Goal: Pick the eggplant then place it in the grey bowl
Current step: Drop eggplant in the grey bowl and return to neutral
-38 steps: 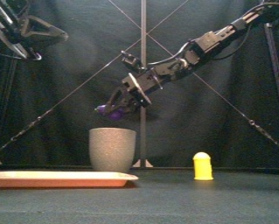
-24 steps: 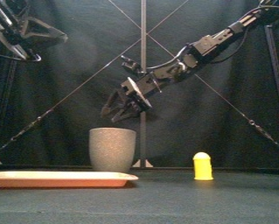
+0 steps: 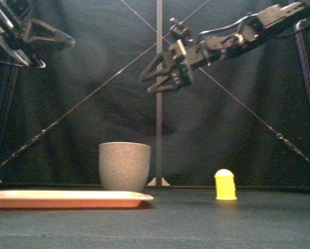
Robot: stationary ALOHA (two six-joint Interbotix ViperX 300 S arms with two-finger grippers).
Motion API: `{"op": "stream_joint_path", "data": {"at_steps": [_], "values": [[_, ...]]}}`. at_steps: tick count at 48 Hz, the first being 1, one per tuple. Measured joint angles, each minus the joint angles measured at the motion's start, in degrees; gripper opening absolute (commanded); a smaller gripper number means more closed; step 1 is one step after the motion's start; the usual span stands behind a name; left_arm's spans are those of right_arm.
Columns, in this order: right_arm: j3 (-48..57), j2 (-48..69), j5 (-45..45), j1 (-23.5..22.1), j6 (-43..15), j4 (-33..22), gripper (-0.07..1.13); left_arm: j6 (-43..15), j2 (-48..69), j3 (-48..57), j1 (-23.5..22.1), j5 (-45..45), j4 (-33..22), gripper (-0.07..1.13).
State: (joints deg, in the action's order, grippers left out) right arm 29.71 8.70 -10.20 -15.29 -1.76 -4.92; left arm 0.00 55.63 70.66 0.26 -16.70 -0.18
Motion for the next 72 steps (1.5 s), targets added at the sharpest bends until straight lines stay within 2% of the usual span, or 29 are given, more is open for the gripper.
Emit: {"op": "stream_joint_path", "data": {"at_steps": [12,26,35,45,72], "values": [[16.7,18.8,-5.4,6.3,-0.1,0.1,1.04,-0.1,0.1,0.0,0.0,0.0,0.0,-0.04],[30.6,42.8,-5.2,11.7,0.0,0.6,1.04,-0.1,0.6,0.0,0.4,0.0,0.1,-0.04],[36.8,52.2,-3.0,13.0,-0.1,2.4,1.04,-0.1,0.8,0.0,0.6,0.0,0.1,-0.04],[40.0,54.6,-0.5,13.4,-0.4,3.8,1.04,-0.1,0.8,0.0,0.6,0.0,0.1,-0.04],[40.4,54.6,0.1,13.4,-0.4,4.0,1.04,-0.1,1.1,0.0,0.8,0.0,0.2,-0.04]]}}
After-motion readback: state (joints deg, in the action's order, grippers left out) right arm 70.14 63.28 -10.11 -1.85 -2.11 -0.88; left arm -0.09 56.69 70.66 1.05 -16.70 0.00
